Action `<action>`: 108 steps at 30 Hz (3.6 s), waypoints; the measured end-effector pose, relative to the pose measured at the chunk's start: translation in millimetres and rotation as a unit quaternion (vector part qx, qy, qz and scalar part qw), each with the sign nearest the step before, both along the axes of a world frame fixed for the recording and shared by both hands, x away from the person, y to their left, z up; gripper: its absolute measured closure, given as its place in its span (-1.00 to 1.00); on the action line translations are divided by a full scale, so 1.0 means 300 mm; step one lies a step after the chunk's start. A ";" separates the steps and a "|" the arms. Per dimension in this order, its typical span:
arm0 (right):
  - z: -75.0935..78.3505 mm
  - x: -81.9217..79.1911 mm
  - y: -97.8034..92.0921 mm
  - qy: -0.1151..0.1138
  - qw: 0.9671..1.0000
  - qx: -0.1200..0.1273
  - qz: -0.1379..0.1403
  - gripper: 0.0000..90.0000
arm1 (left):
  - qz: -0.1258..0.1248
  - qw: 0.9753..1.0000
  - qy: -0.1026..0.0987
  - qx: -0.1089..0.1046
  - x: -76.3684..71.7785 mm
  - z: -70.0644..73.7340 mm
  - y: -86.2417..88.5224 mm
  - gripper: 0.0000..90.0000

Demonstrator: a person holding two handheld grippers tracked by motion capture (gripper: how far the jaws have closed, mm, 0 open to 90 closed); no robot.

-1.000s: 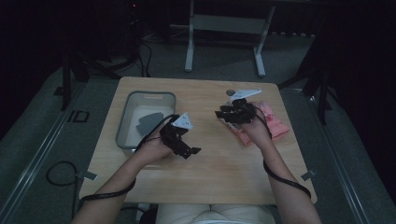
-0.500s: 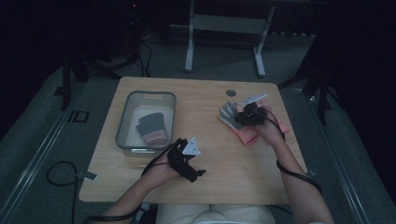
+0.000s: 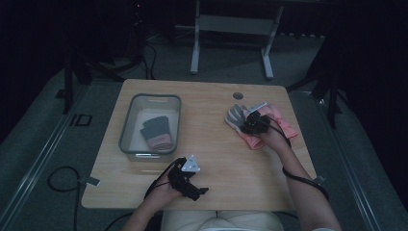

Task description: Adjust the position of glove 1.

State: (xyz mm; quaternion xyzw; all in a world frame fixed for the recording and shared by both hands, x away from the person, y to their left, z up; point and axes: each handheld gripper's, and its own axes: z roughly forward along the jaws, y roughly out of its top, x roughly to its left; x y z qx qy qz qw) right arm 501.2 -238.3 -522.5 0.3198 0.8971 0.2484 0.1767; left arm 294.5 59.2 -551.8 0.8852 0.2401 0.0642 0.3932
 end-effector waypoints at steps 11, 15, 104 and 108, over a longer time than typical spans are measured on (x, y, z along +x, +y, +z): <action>-0.007 -0.008 0.000 0.024 0.999 0.031 -0.035 0.93 | -0.010 1.000 -0.010 0.015 -0.052 -0.026 -0.006 -0.92; 0.051 -0.047 0.011 0.017 0.997 0.060 -0.054 0.95 | -0.009 0.999 -0.014 0.029 -0.051 -0.034 -0.007 -0.93; 0.153 -0.076 -0.393 -0.069 0.982 0.111 -0.135 0.39 | -0.003 0.999 -0.043 0.012 -0.069 -0.042 0.026 -0.93; 0.093 -0.009 -0.395 -0.052 0.987 0.072 -0.138 0.32 | -0.004 0.999 -0.044 0.016 -0.069 -0.045 0.026 -0.93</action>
